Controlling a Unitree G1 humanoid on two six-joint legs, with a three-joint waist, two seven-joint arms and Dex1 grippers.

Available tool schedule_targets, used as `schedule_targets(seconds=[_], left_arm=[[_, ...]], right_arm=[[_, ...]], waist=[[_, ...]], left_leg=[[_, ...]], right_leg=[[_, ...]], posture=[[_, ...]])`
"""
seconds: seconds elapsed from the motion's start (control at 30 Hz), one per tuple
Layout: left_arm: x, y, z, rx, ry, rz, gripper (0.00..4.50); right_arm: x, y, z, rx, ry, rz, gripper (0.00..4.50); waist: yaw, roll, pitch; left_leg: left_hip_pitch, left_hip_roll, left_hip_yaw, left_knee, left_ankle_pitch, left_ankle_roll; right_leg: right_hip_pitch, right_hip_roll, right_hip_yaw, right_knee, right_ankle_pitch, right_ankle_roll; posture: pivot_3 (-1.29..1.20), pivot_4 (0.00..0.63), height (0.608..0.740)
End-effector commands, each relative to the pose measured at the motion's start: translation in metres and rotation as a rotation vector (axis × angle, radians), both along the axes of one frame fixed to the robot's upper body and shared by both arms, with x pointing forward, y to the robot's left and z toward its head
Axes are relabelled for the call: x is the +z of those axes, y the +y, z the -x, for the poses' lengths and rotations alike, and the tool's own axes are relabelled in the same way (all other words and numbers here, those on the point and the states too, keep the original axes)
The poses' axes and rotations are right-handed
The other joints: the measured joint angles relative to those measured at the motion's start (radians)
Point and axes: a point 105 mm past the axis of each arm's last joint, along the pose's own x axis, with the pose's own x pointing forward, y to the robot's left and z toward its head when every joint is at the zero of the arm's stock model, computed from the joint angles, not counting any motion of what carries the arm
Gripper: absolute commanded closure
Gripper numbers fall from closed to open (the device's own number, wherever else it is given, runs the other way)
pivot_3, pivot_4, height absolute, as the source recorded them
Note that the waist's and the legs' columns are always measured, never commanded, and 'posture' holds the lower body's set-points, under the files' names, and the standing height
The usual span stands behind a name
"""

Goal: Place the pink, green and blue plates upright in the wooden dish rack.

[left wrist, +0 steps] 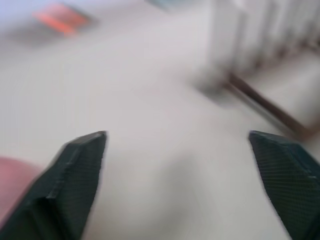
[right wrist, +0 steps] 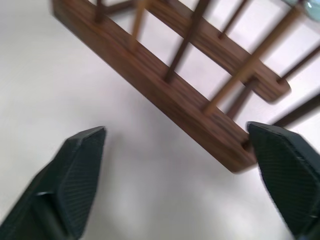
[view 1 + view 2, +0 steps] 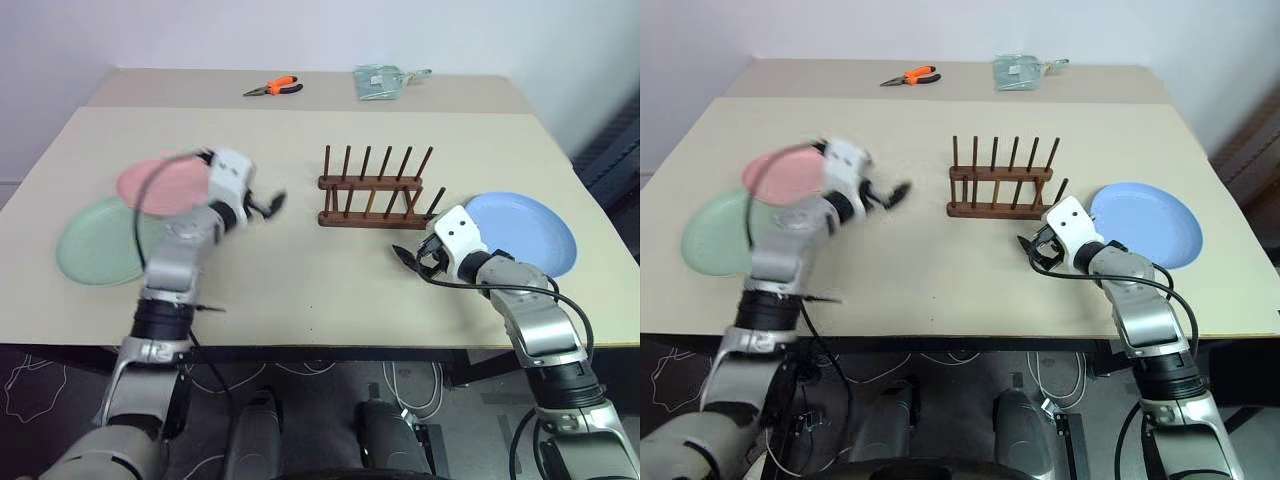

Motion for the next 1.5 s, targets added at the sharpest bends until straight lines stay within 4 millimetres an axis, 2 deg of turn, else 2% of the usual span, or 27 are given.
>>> schedule_targets(seconds=[0.03,0.07,0.13,0.23,0.27,0.47,0.57,0.63,0.73,0.83,0.9,1.0,1.07,1.23,1.3,1.4,1.43,1.5], left_arm=[[0.032,0.085,0.001,0.461,-0.082,0.09,0.05],[0.034,0.105,0.007,0.574,-0.079,0.125,0.05],[0.036,0.128,0.016,0.694,-0.077,0.188,0.05],[0.035,0.142,0.027,0.77,-0.061,0.267,0.05],[0.034,0.143,0.028,0.78,-0.053,0.284,0.05],[-0.002,0.136,0.042,0.774,0.119,0.577,0.05],[-0.018,0.136,0.047,0.807,0.188,0.652,0.05],[-0.03,0.131,0.044,0.772,0.246,0.761,0.05],[-0.038,0.125,0.036,0.721,0.288,0.828,0.05],[-0.038,0.123,0.032,0.695,0.281,0.914,0.82],[-0.037,0.123,0.03,0.687,0.271,0.941,1.74],[-0.035,0.122,0.029,0.678,0.263,0.946,3.4],[-0.027,0.12,0.027,0.642,0.229,0.949,4.41],[0.007,0.107,0.027,0.507,0.078,0.887,4.47],[0.026,0.094,0.027,0.417,0.01,0.813,4.47],[0.054,0.056,0.026,0.236,-0.062,0.731,4.47],[0.063,0.041,0.025,0.17,-0.076,0.709,4.47],[0.076,0.002,0.025,0.041,-0.086,0.65,4.47]], right_arm=[[0.01,0.004,0.0,0.017,-0.034,0.001,0.0],[0.01,0.007,0.001,0.035,-0.016,-0.026,0.0],[0.01,0.011,0.003,0.063,0.009,-0.058,0.0],[0.008,0.013,0.004,0.075,0.016,-0.047,0.0],[0.008,0.013,0.003,0.074,0.015,-0.042,0.0],[0.005,0.009,-0.003,0.036,-0.011,-0.009,0.0],[0.005,0.009,-0.004,0.037,-0.015,-0.002,0.0],[0.005,0.009,-0.005,0.034,-0.021,0.001,0.0],[0.006,0.008,-0.005,0.031,-0.031,0.005,0.0],[0.007,0.007,-0.005,0.024,-0.04,0.008,0.0],[0.007,0.005,-0.004,0.016,-0.045,0.01,0.0],[0.008,0.002,-0.003,0.004,-0.054,0.01,0.0],[0.008,-0.001,-0.002,-0.011,-0.062,0.014,0.0],[0.015,-0.008,0.0,-0.036,-0.09,0.0,0.0],[0.033,-0.014,-0.002,-0.056,-0.163,0.0,0.0],[0.073,-0.013,-0.003,-0.027,-0.351,0.106,0.0],[0.088,-0.007,-0.002,0.004,-0.421,0.151,0.0],[0.115,0.019,0.006,0.142,-0.547,0.238,0.0]], waist=[[-0.004,0.0,0.0],[-0.008,0.0,0.0],[-0.01,0.0,0.0],[-0.001,-0.001,0.0],[0.003,-0.001,0.0],[0.018,-0.002,0.0],[0.017,-0.002,0.001],[0.015,-0.002,0.001],[0.015,-0.002,0.001],[0.017,-0.002,0.001],[0.018,-0.002,0.001],[0.017,-0.002,0.001],[0.018,-0.002,0.001],[0.018,-0.002,0.001],[0.019,-0.002,0.001],[0.02,-0.002,0.001],[0.02,-0.002,0.001],[0.02,-0.002,0.001]], left_leg=[[0.0,0.0,0.0,0.0,0.0,0.0],[0.001,0.0,0.0,-0.001,0.0,0.0],[0.001,0.0,0.0,-0.002,0.0,0.0],[0.001,0.0,0.0,-0.003,0.0,0.0],[0.001,0.0,0.0,-0.003,0.0,0.0],[0.0,0.0,0.0,-0.001,0.0,0.0],[0.0,0.0,0.0,-0.002,0.0,0.0],[0.0,0.0,0.0,-0.002,0.0,0.0],[0.001,0.0,0.0,-0.002,0.0,-0.001],[0.001,0.0,0.0,-0.002,0.0,-0.001],[0.0,0.0,0.0,-0.002,0.0,-0.001],[0.001,0.0,0.0,-0.002,0.0,-0.001],[0.0,0.0,0.0,-0.002,0.0,-0.001],[0.0,0.0,0.0,-0.002,0.0,-0.001],[0.0,0.0,0.0,-0.002,0.0,-0.001],[0.0,0.0,0.0,-0.002,0.0,-0.001],[0.0,0.0,0.0,-0.002,0.0,-0.001],[0.0,0.0,0.0,-0.002,0.0,-0.001]], right_leg=[[0.0,0.0,0.0,0.0,0.0,0.0],[0.0,0.0,0.0,0.0,0.0,0.001],[-0.001,0.0,0.0,0.001,0.001,0.001],[-0.001,0.0,0.0,0.001,0.0,0.003],[-0.001,0.0,0.0,0.001,0.0,0.003],[0.0,0.0,0.0,0.001,0.0,0.002],[-0.001,0.0,0.0,0.001,0.0,0.002],[-0.001,0.0,0.0,0.001,0.0,0.002],[-0.001,0.0,0.0,0.001,0.0,0.002],[-0.001,0.0,0.0,0.001,0.0,0.002],[-0.001,0.0,0.0,0.001,0.0,0.002],[-0.001,0.0,0.0,0.001,0.0,0.002],[-0.001,0.0,0.0,0.001,0.0,0.002],[-0.001,0.0,0.0,0.0,0.0,0.002],[-0.001,0.0,0.0,0.0,0.0,0.002],[-0.001,0.0,0.0,0.0,0.0,0.002],[-0.001,0.0,0.0,0.0,0.0,0.002],[-0.001,0.0,0.0,0.0,0.0,0.002]], posture=[[0.0,0.15,0.74],[0.0,0.15,0.74],[0.0,0.15,0.74],[0.0,0.15,0.74],[0.0,0.15,0.74],[0.0,0.15,0.74],[0.0,0.15,0.74],[0.0,0.15,0.74],[0.0,0.15,0.74],[0.0,0.15,0.74],[0.0,0.15,0.74],[0.0,0.15,0.74],[0.0,0.15,0.74],[0.0,0.15,0.74],[0.0,0.15,0.74],[0.0,0.15,0.74],[0.0,0.15,0.74],[0.0,0.15,0.74]])
